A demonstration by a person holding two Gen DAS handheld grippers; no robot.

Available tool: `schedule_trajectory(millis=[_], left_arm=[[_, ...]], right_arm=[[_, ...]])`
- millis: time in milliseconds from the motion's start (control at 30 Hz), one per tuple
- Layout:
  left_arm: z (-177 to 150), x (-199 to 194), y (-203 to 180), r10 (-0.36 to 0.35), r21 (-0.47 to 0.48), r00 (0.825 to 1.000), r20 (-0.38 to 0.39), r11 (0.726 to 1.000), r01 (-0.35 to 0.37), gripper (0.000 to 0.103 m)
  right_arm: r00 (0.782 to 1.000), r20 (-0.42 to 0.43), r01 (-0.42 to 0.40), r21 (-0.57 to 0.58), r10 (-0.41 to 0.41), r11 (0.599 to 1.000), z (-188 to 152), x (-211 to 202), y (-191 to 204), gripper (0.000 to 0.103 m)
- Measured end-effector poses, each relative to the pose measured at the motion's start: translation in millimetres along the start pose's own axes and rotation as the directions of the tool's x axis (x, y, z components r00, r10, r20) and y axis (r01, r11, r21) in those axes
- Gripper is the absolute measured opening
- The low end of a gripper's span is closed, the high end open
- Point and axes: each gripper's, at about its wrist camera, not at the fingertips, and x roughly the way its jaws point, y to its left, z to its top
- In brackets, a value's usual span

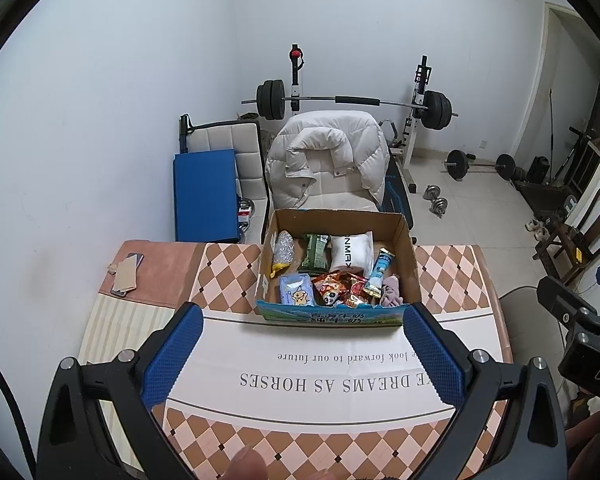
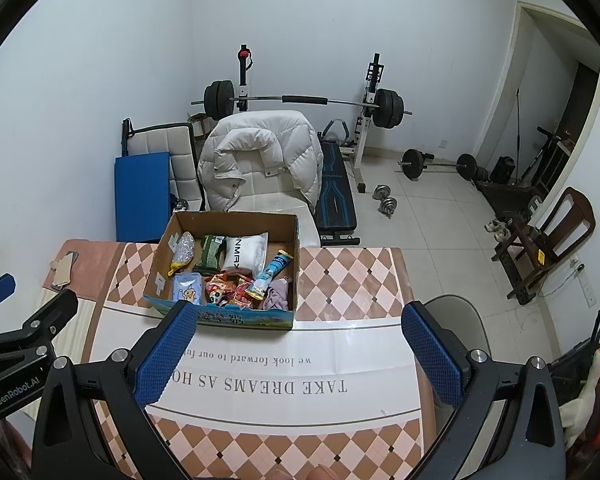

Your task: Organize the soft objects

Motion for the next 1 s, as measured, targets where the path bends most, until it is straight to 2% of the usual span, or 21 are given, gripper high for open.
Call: schedule_trajectory(millis=[767,1000], left_arm=[[0.8,-0.8,6.8,0.005,-0.008,1.000,0.004,1.000,-0.005,0.103],[2.4,-4.3,9.0,0.026,-0.026,1.000,0.013,0.999,-0.026,0.103]], right_arm=[[1.000,0.006,0.008,0.005,-0.008,1.000,0.3,-2.0,2.2,0.103],[1.000,0.007,0.009,0.003,-0.009,1.000,3.3,-0.9,3.7,0.103]])
